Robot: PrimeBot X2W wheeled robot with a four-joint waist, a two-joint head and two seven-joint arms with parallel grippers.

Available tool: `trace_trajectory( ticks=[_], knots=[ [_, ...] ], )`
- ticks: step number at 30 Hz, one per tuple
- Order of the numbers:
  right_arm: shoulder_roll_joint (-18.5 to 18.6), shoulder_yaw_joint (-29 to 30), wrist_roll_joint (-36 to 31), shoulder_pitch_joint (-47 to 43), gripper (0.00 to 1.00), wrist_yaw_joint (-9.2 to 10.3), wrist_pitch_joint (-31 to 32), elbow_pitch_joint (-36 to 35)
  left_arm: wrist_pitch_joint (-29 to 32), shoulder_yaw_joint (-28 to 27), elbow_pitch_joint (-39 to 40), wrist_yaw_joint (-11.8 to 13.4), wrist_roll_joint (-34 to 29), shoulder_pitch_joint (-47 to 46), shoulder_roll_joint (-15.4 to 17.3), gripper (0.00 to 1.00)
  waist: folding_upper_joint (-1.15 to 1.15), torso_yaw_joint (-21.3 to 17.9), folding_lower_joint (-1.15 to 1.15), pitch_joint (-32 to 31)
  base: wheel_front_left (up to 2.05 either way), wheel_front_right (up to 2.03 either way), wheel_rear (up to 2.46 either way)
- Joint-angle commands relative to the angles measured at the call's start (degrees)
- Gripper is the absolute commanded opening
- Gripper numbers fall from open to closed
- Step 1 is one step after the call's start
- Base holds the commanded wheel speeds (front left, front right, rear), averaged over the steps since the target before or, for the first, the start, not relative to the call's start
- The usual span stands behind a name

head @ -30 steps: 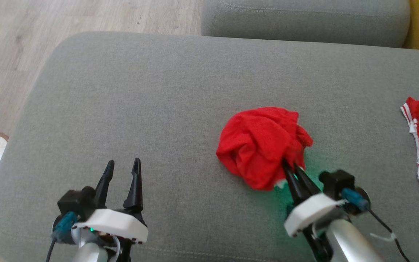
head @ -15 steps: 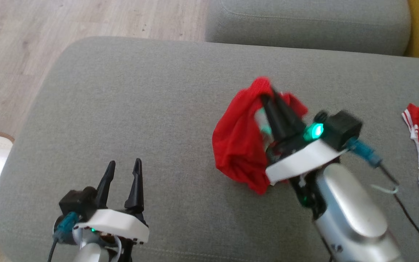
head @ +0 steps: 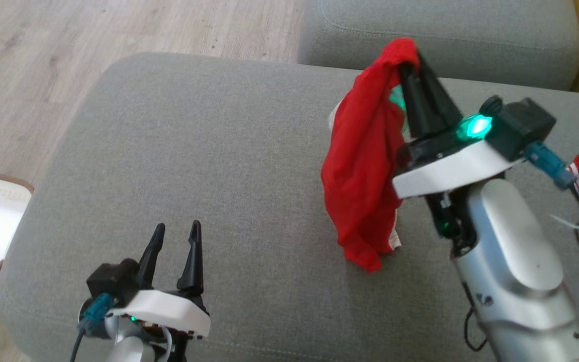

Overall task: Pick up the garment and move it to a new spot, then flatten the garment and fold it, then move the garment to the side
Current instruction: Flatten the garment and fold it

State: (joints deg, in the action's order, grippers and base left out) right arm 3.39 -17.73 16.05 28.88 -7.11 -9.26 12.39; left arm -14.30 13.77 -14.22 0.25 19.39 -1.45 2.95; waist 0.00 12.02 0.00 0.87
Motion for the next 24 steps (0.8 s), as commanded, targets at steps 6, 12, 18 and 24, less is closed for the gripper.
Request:
trace_trajectory(
  ticks=[6, 12, 18, 24],
  knots=[
    [-0.51, -1.06, -3.26, 2.91, 0.00, -0.37, 1.28, 4.72, -0.70, -1.73, 2.19, 0.20, 0.29, -2.81, -0.07, 1.00, 0.00, 0.74, 0.00, 1.30, 0.00, 0.00, 0.00],
    [-0.51, -8.18, -1.96, 4.12, 0.00, -0.37, -0.62, 15.93, -0.70, -1.67, 2.64, 0.16, -0.08, -4.12, -0.07, 1.00, 0.00, 3.40, 0.00, 2.81, 0.00, 0.00, 0.00],
    [-0.51, -17.98, 2.53, 4.87, 0.37, -0.37, -2.58, 23.51, -0.70, -2.01, 3.27, 0.31, -0.43, -4.33, -0.07, 1.00, 0.00, 5.44, 0.00, 3.64, 0.00, 0.00, 0.00],
    [-0.51, -28.42, 7.98, 4.97, 1.00, -0.37, -2.96, 25.52, -0.70, -2.08, 3.12, 0.36, -0.49, -3.84, -0.07, 1.00, 0.00, 4.80, 0.00, 3.37, 0.00, 0.00, 0.00]
  ],
)
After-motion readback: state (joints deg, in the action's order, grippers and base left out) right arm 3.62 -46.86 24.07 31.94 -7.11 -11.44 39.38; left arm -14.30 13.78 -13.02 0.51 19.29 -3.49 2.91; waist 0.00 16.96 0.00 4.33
